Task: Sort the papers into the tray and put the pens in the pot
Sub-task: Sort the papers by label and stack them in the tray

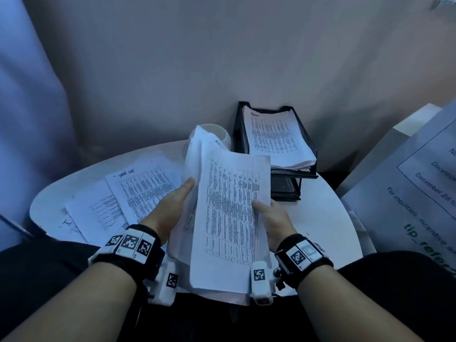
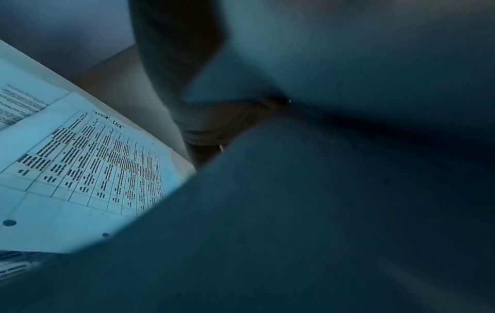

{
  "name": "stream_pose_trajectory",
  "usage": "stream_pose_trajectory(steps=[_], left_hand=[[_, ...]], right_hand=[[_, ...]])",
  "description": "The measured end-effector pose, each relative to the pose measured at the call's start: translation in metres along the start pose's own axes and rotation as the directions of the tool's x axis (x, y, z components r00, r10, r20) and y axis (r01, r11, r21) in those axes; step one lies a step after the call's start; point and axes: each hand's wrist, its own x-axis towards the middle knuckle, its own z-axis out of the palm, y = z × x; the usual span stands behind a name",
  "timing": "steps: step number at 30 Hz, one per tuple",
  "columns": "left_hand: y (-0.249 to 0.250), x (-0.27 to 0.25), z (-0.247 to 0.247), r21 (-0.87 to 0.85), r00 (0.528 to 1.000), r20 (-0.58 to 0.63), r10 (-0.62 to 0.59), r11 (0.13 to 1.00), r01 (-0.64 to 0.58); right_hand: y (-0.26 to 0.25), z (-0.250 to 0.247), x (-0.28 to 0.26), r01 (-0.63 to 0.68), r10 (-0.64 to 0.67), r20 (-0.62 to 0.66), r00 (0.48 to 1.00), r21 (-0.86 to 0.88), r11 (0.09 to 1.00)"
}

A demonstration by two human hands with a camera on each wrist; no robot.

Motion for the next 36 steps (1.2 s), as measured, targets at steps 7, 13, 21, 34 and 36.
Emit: stream_pose_trajectory(steps=[7, 13, 21, 34, 36], left_hand=[[0.004, -0.006, -0.005, 0.036, 0.991, 0.024, 0.134, 0.990, -0.135], [0.007, -0.002, -0.001, 0.225, 0.964, -0.052, 0.261, 0.944, -0.243], [0.009, -0.001, -0.005, -0.019, 0.971, -0.122, 0.207, 0.977, -0.211], [-0.002, 0.012, -0.025, 0.158, 0.981, -0.037, 0.193, 0.970, -0.185], [0.000, 0.012, -0.027, 0.220, 0.978, -0.099, 0.186, 0.962, -0.161]], right_hand=[[-0.001, 0.012, -0.008, 0.200, -0.197, -0.082, 0.977, 0.027, 0.979], [-0.026, 0.016, -0.019, 0.561, -0.544, -0.181, 0.820, 0.065, 0.825], [-0.028, 0.024, -0.026, 0.622, -0.602, -0.171, 0.780, 0.101, 0.776], [-0.005, 0.025, -0.018, 0.465, -0.457, -0.086, 0.885, 0.151, 0.872], [0.001, 0.026, -0.013, 0.415, -0.413, -0.049, 0.910, 0.164, 0.895]])
